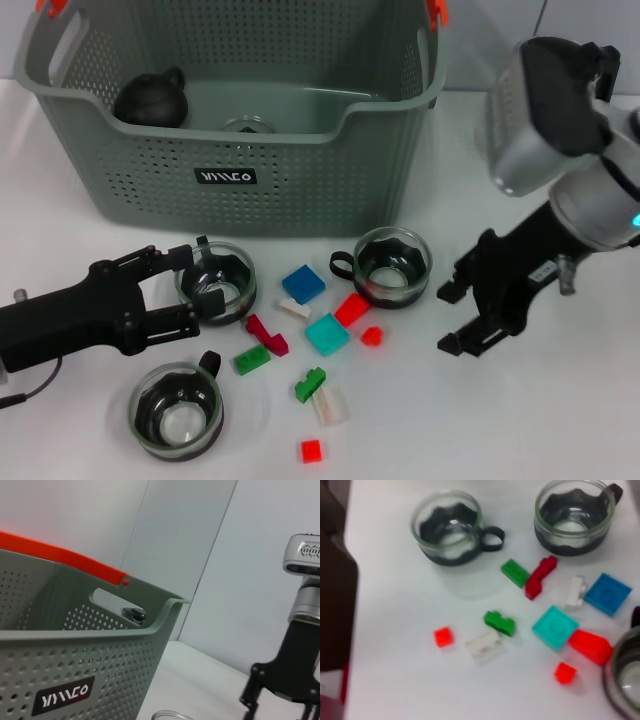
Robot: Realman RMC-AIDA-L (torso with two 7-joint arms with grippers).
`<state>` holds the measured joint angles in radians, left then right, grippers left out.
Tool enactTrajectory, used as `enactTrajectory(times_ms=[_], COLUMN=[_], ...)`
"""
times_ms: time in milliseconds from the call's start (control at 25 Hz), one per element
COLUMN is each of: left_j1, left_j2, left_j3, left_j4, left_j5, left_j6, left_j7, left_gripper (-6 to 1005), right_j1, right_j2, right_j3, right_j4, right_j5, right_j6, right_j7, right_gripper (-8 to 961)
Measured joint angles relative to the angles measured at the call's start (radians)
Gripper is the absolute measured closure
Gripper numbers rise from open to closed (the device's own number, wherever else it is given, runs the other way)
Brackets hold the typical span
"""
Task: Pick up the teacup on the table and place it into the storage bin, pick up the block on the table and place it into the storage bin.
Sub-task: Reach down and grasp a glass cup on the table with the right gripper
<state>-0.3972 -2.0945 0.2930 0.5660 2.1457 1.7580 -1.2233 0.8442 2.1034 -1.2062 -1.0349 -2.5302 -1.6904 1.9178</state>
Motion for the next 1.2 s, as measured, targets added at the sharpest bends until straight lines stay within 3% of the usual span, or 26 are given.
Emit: enactTrajectory(times_ms=[320,560,800,1200], left_j1=[-0.001,0.0,0.001,0.005], left_j2=[-0.001,-0.001,-0.001,0.0], left_j3=[0.0,0.0,0.0,0.0], left_j4=[-0.001,-0.001,-0.002,-0.001], left_j5=[-0.001,-0.005,-0.005,-0.005], left_j6=[-0.001,-0.002,-0.011,-0.012], left_j7=[0.001,0.001,0.001,0.001], left_gripper=[126,126,126,126], right_j1=[-0.006,-0.011,-0.03,-0.031], right_j2=[0.006,0.01,0.01,0.012], right_j3=[-0.237,-0.34,-0.374,-0.48], right_j4=[-0.03,-0.05,-0.123,-0.066], right_j5=[-0.017,-0.056,-0.056,-0.049], right_j6=[0.156,0.237,0.266,0.387], right_j7=[0.048,0.074,0.078,0.084], right_gripper=[284,296,308,328])
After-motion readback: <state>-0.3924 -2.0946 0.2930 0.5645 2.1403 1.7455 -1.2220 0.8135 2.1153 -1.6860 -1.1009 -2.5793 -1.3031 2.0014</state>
